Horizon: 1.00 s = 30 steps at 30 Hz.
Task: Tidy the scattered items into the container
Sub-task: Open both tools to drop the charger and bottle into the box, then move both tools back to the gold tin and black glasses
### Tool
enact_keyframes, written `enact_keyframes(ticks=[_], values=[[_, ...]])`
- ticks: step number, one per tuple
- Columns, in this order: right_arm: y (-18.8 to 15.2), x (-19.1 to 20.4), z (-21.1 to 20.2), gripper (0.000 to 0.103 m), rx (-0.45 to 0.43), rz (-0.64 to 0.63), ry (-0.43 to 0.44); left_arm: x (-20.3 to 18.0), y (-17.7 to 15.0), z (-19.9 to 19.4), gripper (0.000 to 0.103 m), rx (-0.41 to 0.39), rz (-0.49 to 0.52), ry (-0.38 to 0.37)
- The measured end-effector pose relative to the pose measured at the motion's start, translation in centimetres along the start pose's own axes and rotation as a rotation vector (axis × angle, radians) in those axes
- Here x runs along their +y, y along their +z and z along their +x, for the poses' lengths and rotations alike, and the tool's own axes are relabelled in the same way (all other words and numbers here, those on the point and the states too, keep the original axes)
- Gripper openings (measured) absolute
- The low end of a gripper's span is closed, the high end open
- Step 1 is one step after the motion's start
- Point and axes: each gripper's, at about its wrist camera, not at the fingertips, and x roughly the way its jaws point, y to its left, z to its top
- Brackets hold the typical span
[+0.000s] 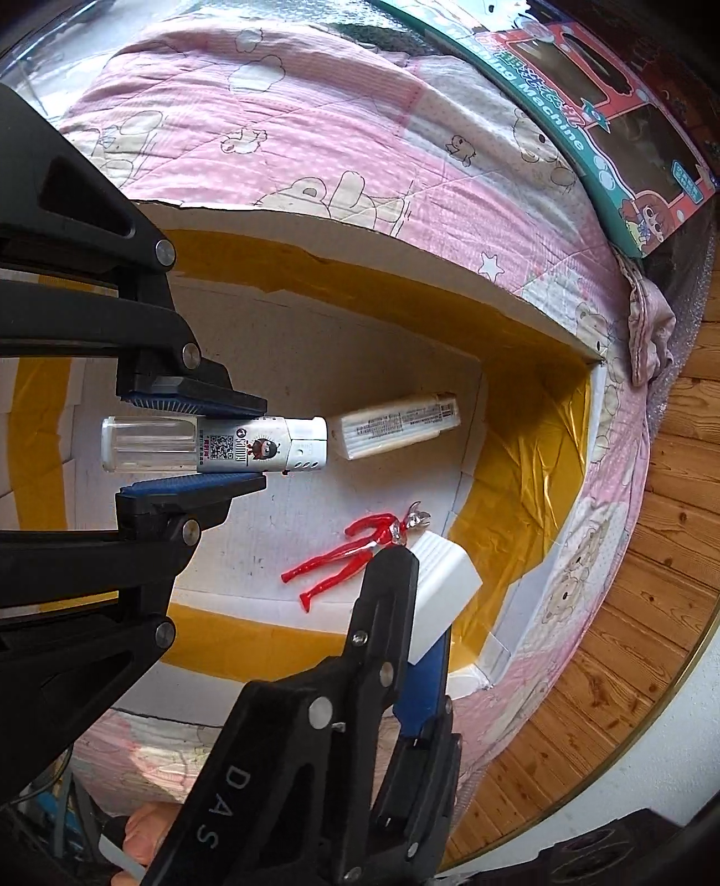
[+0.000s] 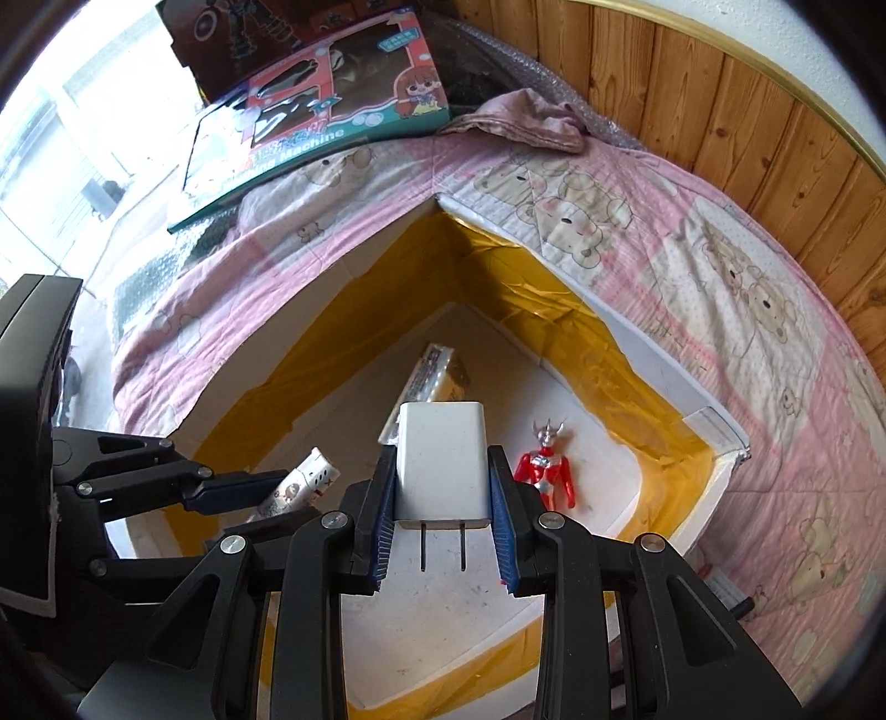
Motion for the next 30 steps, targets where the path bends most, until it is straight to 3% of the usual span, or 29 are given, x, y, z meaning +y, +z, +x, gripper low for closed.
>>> enact_keyframes(ticks=[8, 16, 19, 21, 30], values=[[1.7, -0.9, 3.1, 0.032, 0.086, 0.015, 0.003, 0.8, 1.0, 2.2, 0.02, 0.048, -0.012, 0.006], [1.6, -1.8, 4.5, 0.034, 0.1, 0.08, 0.011, 2.1, 1.0, 3.7, 0.02, 0.085, -0.051, -0.003], [1.2, -2.1, 3.7, 0.035, 0.065, 0.13, 0.031, 2.7, 0.5, 4.1, 0.031, 0.103, -0.085, -0.023], [0.7, -2.3, 2.7, 0.035, 0.028, 0.158, 0.049, 3.2, 0.0, 3.7, 0.041, 0.072, -0.102, -0.024], [-3.2, -0.4, -3.8, 0.035, -0.153, 0.227, 0.112, 3.9, -2.8, -2.2, 0.041, -0.071, -0.129, -0.088]])
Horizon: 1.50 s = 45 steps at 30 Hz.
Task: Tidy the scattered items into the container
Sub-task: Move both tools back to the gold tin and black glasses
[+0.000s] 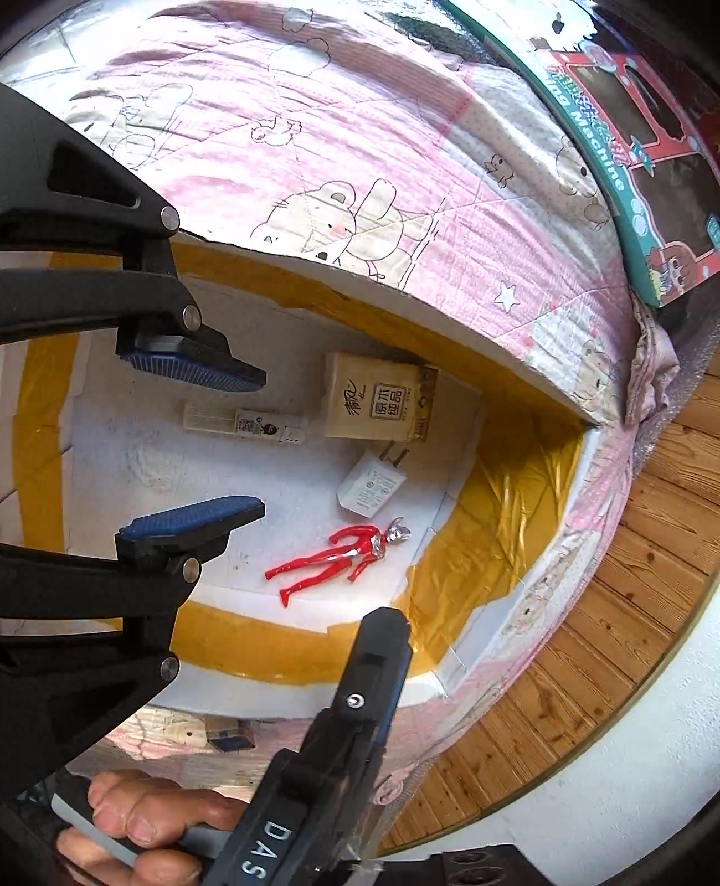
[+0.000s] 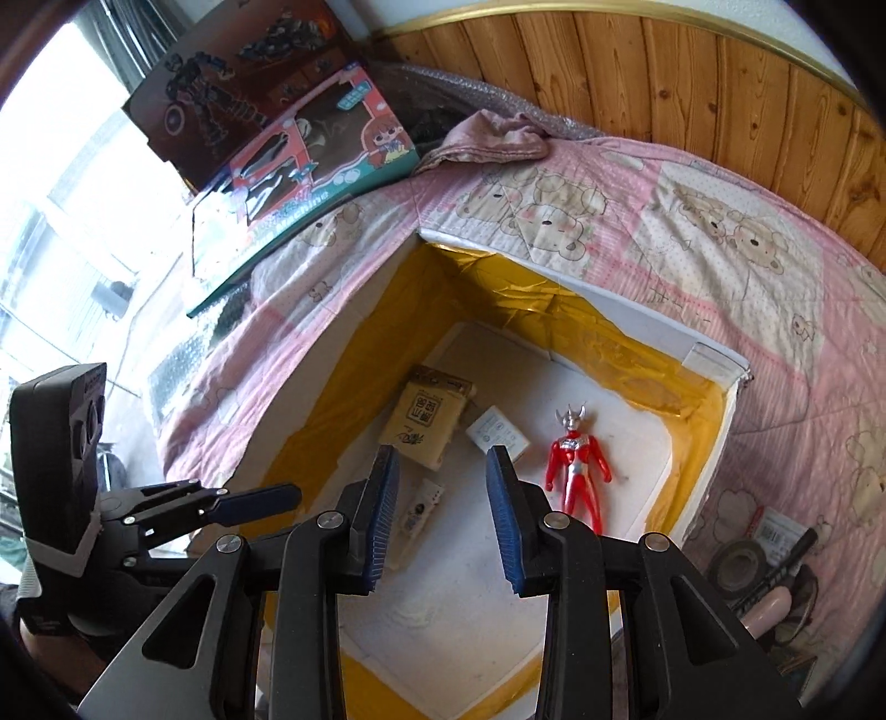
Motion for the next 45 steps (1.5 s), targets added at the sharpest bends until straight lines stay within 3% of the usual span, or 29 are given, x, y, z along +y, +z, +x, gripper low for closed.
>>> enact_keyframes(ticks=[8, 14, 26, 35, 45], values=[[-7.2, 2.6, -5.3, 0.026, -0.181, 0.04, -0.003, -0.8, -3.2, -5.6, 0.041, -0.145, 0.035, -0.039], [-12.0, 3.8, -8.2, 0.026, -0.26, 0.055, -0.014, -3.1, -7.5, -8.4, 0.041, -0.241, 0.119, -0.02], [-22.1, 1.8, -12.8, 0.026, -0.334, 0.149, -0.029, -9.6, -15.3, -11.4, 0.041, -0.344, 0.271, -0.074], [-28.1, -2.4, -14.4, 0.026, -0.349, 0.256, -0.075, -16.4, -19.1, -8.3, 0.047, -0.319, 0.407, -0.141], [-30.3, -8.9, -16.7, 0.027, -0.401, 0.345, -0.194, -23.3, -18.2, -2.6, 0.062, -0.221, 0.454, -0.272]])
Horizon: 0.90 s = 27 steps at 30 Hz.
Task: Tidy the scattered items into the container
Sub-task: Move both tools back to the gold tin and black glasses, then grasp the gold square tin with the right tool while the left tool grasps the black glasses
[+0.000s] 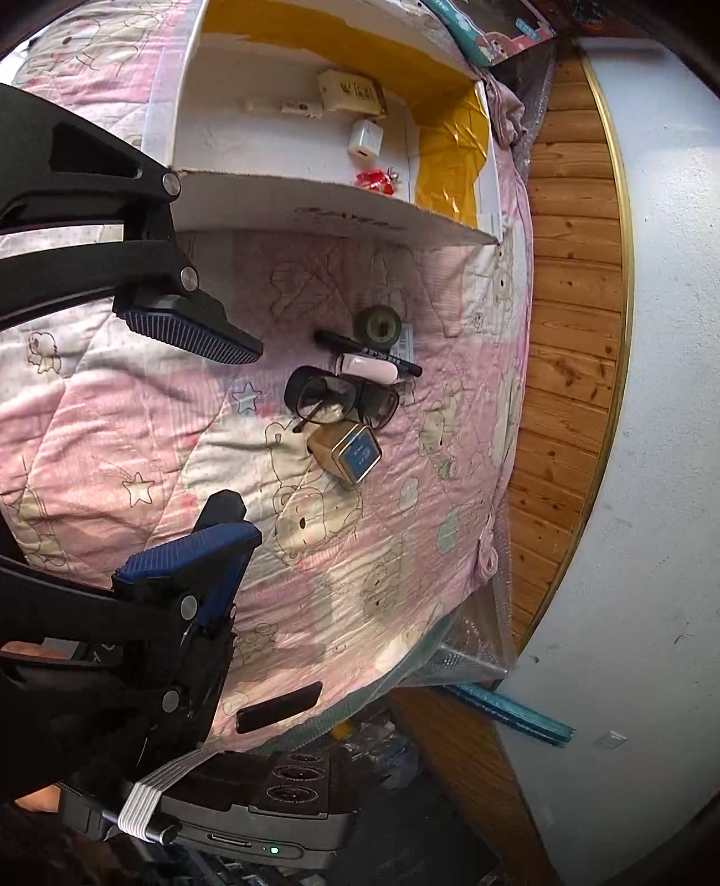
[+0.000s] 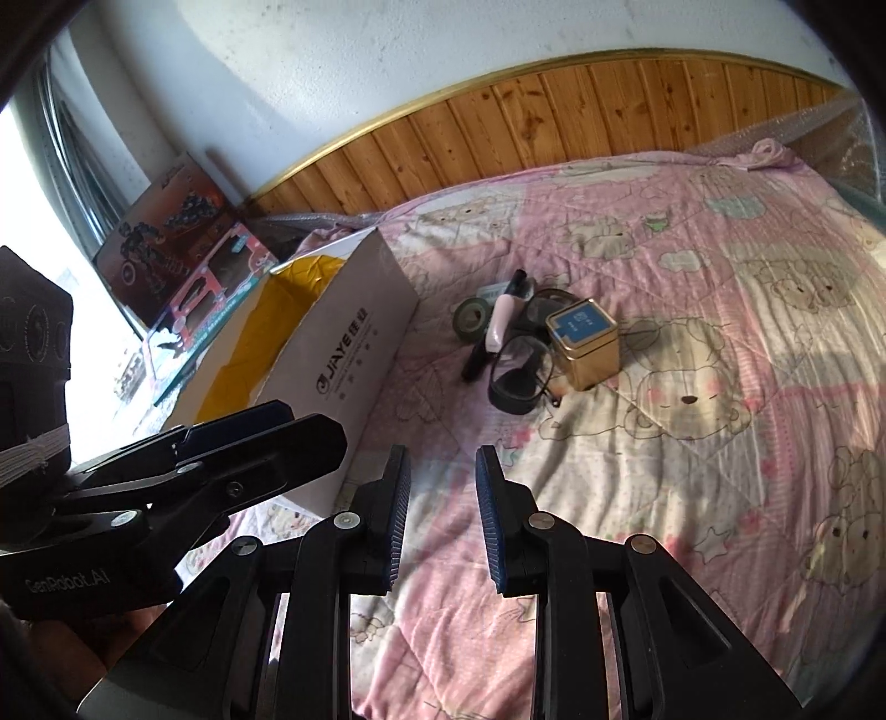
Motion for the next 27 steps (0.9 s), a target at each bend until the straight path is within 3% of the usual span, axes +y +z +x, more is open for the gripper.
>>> enact_keyframes(ticks=[7, 12, 15, 20, 24, 27], values=[[1.7, -3.8, 2.5, 0.03, 0.009, -0.036, -0.073, 1.1, 2.0, 6.7, 0.066, 0.059, -0.024, 0.006], [3.4, -5.5, 5.8, 0.048, 0.044, -0.126, -0.122, 3.0, 3.2, 10.5, 0.066, 0.093, -0.094, 0.001], [4.6, -6.5, 8.1, 0.052, 0.07, -0.186, -0.138, 3.9, 3.9, 12.7, 0.066, 0.11, -0.119, 0.008], [5.8, -7.4, 12.0, 0.055, 0.112, -0.294, -0.126, 5.0, 4.8, 16.2, 0.066, 0.139, -0.138, 0.026], [6.5, -8.0, 14.2, 0.054, 0.093, -0.358, -0.132, 6.1, 4.7, 19.0, 0.066, 0.175, -0.161, 0.032], [6.9, -9.1, 14.7, 0.053, 0.089, -0.332, -0.122, 6.9, 4.6, 20.7, 0.066, 0.185, -0.215, 0.001]])
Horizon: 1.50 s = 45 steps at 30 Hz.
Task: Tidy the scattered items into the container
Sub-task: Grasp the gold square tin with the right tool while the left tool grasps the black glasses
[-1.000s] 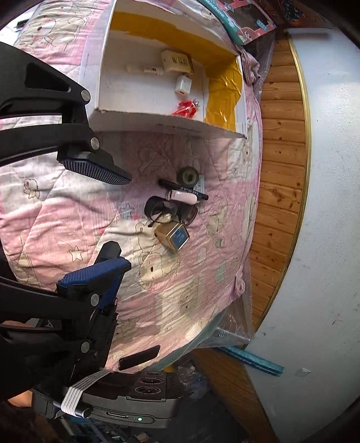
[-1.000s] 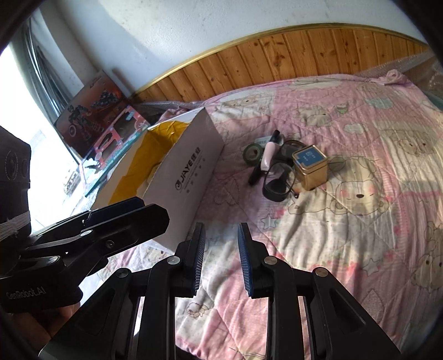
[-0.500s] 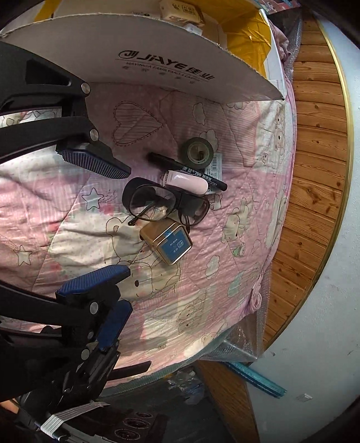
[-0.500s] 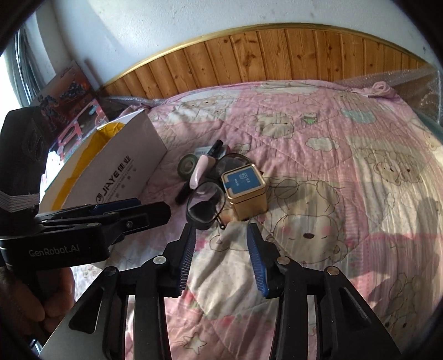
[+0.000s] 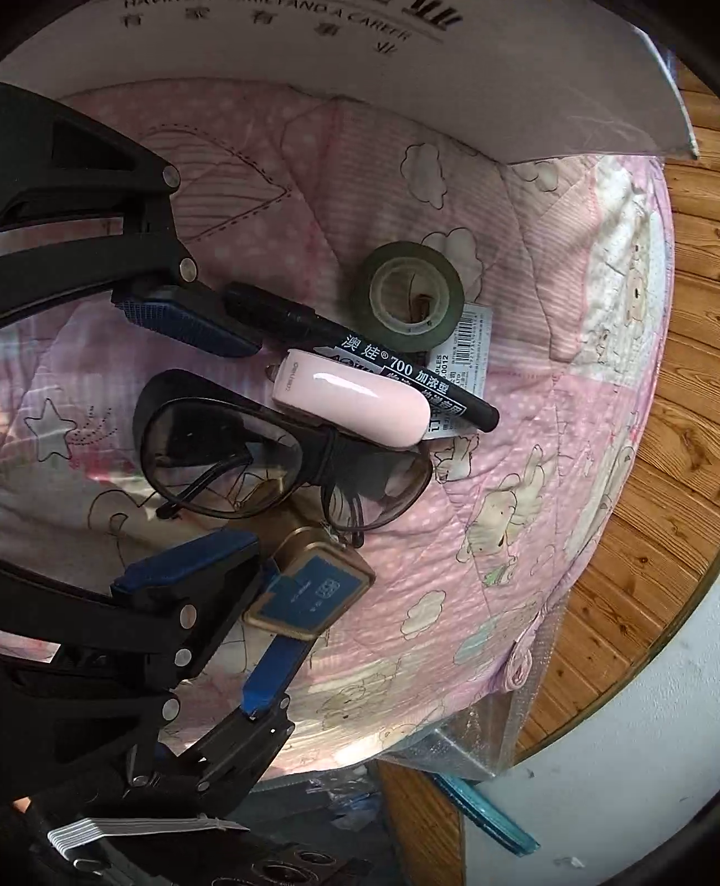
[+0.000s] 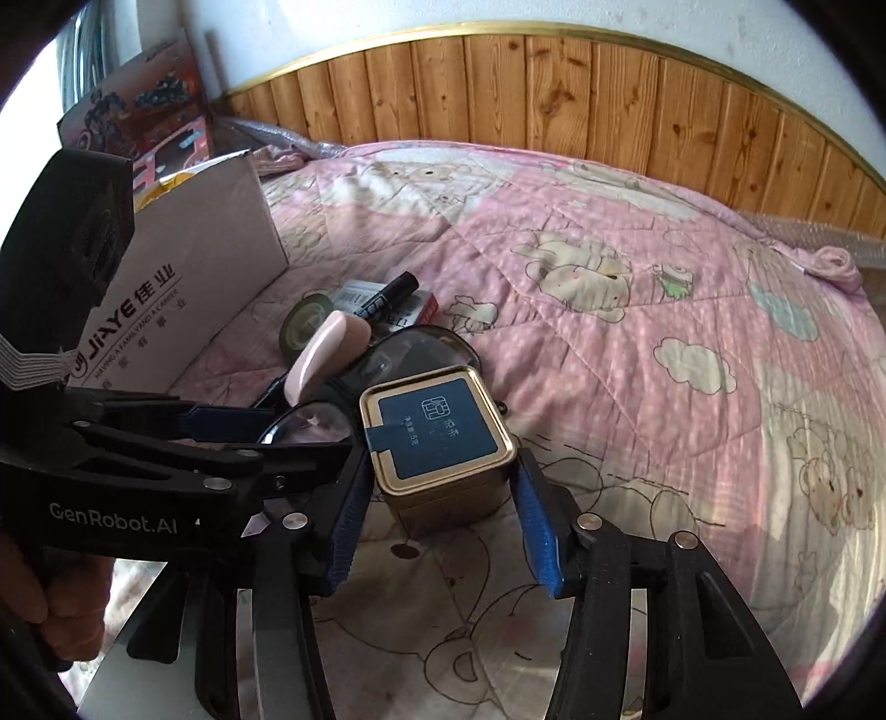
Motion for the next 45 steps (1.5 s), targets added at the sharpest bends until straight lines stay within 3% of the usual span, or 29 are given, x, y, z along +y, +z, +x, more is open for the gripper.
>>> enact_keyframes(ticks=[5, 8, 10, 13, 14, 16, 18, 25, 35, 45], values=[[-0.9, -3.1, -1.7, 0.052, 0.003, 0.122, 0.008, -1.1, 0.7, 1.1, 0.066, -0.026, 0.032, -0.005], [-1.9, -5.0, -3.0, 0.053, 0.009, 0.181, -0.001, -3.1, -0.1, 1.4, 0.046, -0.032, 0.15, 0.071], [-2.4, -6.0, -3.5, 0.053, 0.014, 0.211, 0.001, -3.8, -0.6, 1.5, 0.047, -0.044, 0.19, 0.096], [-2.4, -6.3, -3.4, 0.053, 0.002, 0.215, -0.008, -4.1, -0.4, 2.3, 0.06, -0.066, 0.197, 0.109], [-2.4, -6.3, -3.4, 0.054, -0.008, 0.213, -0.011, -4.5, -0.4, 2.7, 0.069, -0.07, 0.211, 0.107], [-2.2, -6.2, -3.1, 0.053, -0.027, 0.223, -0.012, -5.6, -0.6, 3.3, 0.07, -0.081, 0.269, 0.146], [-2.0, -6.6, -2.9, 0.053, -0.028, 0.259, 0.003, -5.9, -0.5, 3.4, 0.044, -0.094, 0.283, 0.176], [-2.4, -7.0, -4.6, 0.052, -0.047, 0.316, 0.02, -4.9, -0.2, 1.1, 0.028, -0.07, 0.227, 0.072], [-4.1, -6.3, -7.3, 0.052, -0.068, 0.375, 0.016, -5.7, -1.9, -1.6, 0.028, -0.07, 0.248, 0.059], [-5.2, -3.5, -9.3, 0.052, -0.07, 0.354, 0.013, -5.7, -3.0, -5.1, 0.028, -0.095, 0.228, 0.044]])
